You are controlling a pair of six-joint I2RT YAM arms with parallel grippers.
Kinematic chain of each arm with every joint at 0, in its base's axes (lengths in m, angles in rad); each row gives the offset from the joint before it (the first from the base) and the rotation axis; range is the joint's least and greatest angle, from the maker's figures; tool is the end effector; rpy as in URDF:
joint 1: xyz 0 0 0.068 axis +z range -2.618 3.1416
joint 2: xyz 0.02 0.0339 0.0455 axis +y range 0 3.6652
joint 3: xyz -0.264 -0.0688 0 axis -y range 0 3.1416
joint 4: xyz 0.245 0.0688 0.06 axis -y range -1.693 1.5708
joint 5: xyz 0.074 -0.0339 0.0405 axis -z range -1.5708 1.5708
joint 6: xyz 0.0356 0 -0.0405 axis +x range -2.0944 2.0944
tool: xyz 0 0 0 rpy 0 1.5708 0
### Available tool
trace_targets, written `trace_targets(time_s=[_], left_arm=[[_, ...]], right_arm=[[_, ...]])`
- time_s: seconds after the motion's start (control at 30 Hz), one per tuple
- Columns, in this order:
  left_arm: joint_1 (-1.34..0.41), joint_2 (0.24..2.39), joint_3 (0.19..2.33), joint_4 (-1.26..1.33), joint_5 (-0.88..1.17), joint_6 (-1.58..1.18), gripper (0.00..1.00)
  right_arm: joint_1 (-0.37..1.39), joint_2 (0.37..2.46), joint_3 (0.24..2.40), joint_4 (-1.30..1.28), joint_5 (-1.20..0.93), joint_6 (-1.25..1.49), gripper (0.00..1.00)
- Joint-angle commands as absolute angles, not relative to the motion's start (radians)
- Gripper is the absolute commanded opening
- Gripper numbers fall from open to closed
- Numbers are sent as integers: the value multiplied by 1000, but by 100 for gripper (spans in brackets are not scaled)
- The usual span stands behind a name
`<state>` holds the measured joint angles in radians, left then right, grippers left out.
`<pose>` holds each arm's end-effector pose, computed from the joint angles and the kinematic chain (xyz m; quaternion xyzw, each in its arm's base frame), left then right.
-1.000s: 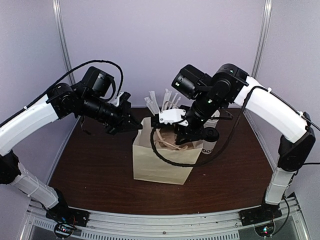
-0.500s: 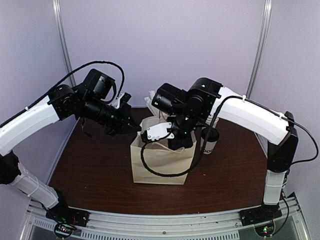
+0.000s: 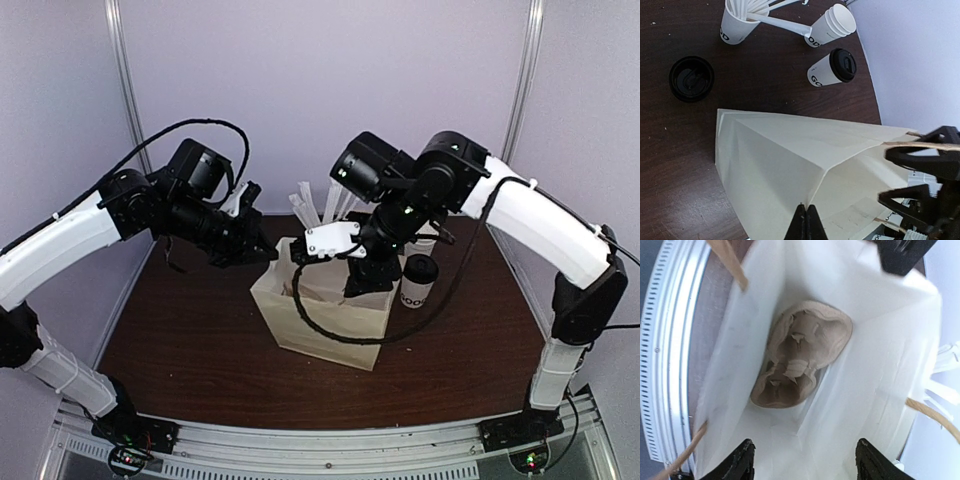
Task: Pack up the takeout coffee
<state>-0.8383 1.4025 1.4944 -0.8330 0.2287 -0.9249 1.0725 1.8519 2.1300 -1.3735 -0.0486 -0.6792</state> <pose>0.1909 -0.2243 0.3826 0.0066 0.9103 -0.3754 0.1740 0.1717 0.3192 0.3947 -0.7499 0.6178 0.0692 0.2262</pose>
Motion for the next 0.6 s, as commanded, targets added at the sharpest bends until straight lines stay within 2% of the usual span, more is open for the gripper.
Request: trace_targets(time_s=[0.0, 0.23, 0.33, 0.4, 0.57], left_arm=[[-828, 1426, 1523, -850, 165, -866, 0], [-828, 1403, 1504, -838, 172, -885, 0], [-828, 1358, 1425, -743, 204, -899, 0], [-835, 1337, 1358, -648, 251, -923, 0], [-854, 1352, 1357, -527, 332, -927, 0]], right_arm=[[1038, 1766, 2215, -1429, -291, -679, 71], [994, 1712, 2263, -1498, -502, -686, 74], [965, 1688, 2278, -1520, -593, -690, 76], [950, 1676, 2264, -1523, -653, -682, 83], [956, 1738, 2247, -1547, -827, -657, 84]])
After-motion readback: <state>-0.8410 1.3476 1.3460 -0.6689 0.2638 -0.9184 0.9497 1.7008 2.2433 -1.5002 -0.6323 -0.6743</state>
